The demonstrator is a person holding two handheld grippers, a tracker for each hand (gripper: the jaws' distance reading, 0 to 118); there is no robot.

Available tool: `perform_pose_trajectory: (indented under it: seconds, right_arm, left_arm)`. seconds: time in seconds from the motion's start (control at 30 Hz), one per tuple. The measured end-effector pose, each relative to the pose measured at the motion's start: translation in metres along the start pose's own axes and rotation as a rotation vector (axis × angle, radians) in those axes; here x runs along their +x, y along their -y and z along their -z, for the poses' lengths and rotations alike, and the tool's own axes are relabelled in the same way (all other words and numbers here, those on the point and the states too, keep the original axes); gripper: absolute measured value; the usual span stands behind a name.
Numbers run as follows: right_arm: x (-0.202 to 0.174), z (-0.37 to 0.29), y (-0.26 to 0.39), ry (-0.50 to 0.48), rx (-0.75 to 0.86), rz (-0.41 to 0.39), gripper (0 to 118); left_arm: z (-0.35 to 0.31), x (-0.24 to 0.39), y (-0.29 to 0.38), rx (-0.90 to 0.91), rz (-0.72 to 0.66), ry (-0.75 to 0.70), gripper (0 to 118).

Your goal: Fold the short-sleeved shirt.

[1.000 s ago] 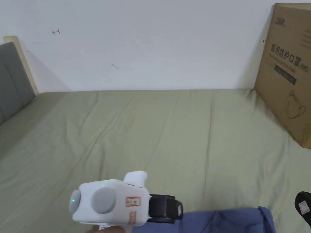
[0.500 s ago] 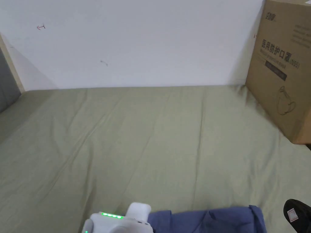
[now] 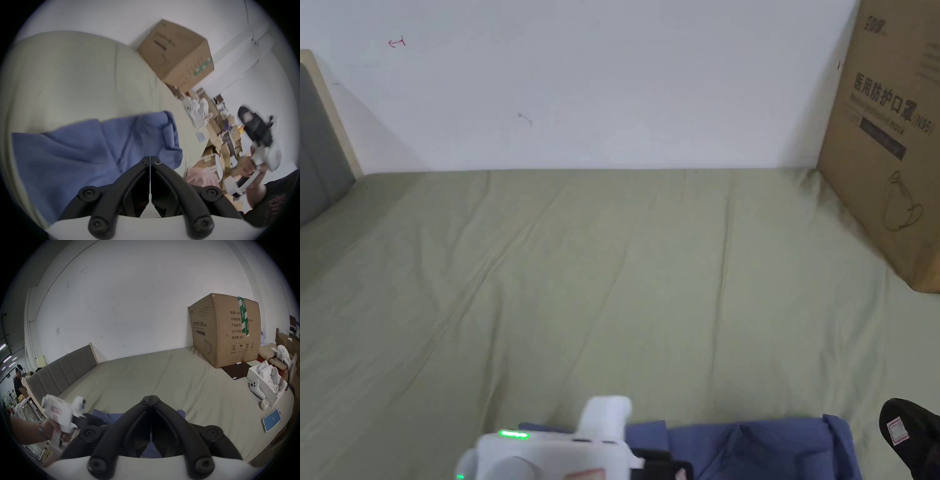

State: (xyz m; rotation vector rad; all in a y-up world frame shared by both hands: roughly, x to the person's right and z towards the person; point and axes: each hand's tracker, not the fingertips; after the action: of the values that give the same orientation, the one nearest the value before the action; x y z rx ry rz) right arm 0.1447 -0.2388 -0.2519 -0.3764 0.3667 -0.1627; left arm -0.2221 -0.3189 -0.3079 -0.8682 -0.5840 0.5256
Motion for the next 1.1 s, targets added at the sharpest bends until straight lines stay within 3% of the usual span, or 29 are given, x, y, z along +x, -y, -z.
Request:
perform_pose_trajectory:
  seconds: [0.1,0.13,0.17,0.2,0.23,0.27,0.43,0.6,0.7,0.9,0.93,0.97,1.0,1.03,1.07,1.1]
  right_arm:
    - [-0.003,0.002,-0.001,-0.009,-0.006,-0.011,0]
    - [-0.004,0.003,-0.001,-0.010,-0.007,-0.013,0]
    - [-0.006,0.004,-0.001,-0.011,-0.009,-0.014,0]
    - [-0.007,0.006,-0.001,-0.013,-0.012,-0.015,0]
    - [-0.009,0.007,-0.001,-0.014,-0.016,-0.016,0]
    - [-0.010,0.009,-0.001,-0.015,-0.020,-0.018,0]
    - [-0.023,0.017,0.000,-0.020,-0.055,-0.056,0]
    - [-0.036,0.028,0.004,-0.026,-0.103,-0.087,0]
    - [-0.044,0.036,0.005,-0.035,-0.127,-0.106,0]
    - [-0.062,0.049,0.004,-0.078,-0.143,-0.137,0]
    - [-0.064,0.050,0.005,-0.084,-0.144,-0.139,0]
    - [-0.066,0.051,0.005,-0.088,-0.145,-0.140,0]
    - [-0.067,0.052,0.006,-0.094,-0.146,-0.139,0]
    - [-0.068,0.054,0.006,-0.099,-0.148,-0.137,0]
    - [-0.068,0.054,0.007,-0.103,-0.150,-0.132,0]
    - [-0.068,0.055,0.008,-0.105,-0.154,-0.125,0]
  left_arm:
    - [-0.053,-0.042,-0.010,0.089,-0.084,-0.032,2]
    - [-0.068,-0.057,-0.010,0.113,-0.116,-0.043,9]
    - [-0.083,-0.073,-0.010,0.123,-0.148,-0.054,26]
    - [-0.097,-0.089,-0.008,0.135,-0.179,-0.073,56]
    - [-0.104,-0.104,-0.006,0.133,-0.207,-0.074,98]
    - [-0.112,-0.120,-0.002,0.121,-0.231,-0.063,117]
    - [-0.125,-0.172,0.015,0.126,-0.413,0.070,118]
    - [-0.076,-0.225,0.042,0.053,-0.636,0.316,118]
    - [-0.052,-0.240,0.037,0.109,-0.575,0.510,118]
    - [-0.009,-0.227,0.031,0.050,-0.542,0.574,118]
    - [-0.008,-0.226,0.030,0.041,-0.534,0.562,113]
    - [-0.009,-0.225,0.029,0.021,-0.515,0.502,97]
    - [-0.008,-0.224,0.029,0.007,-0.502,0.436,63]
    - [-0.006,-0.225,0.030,-0.031,-0.483,0.302,9]
    - [-0.002,-0.226,0.036,-0.088,-0.446,0.095,9]
    - [-0.009,-0.219,0.036,-0.021,-0.481,0.265,9]
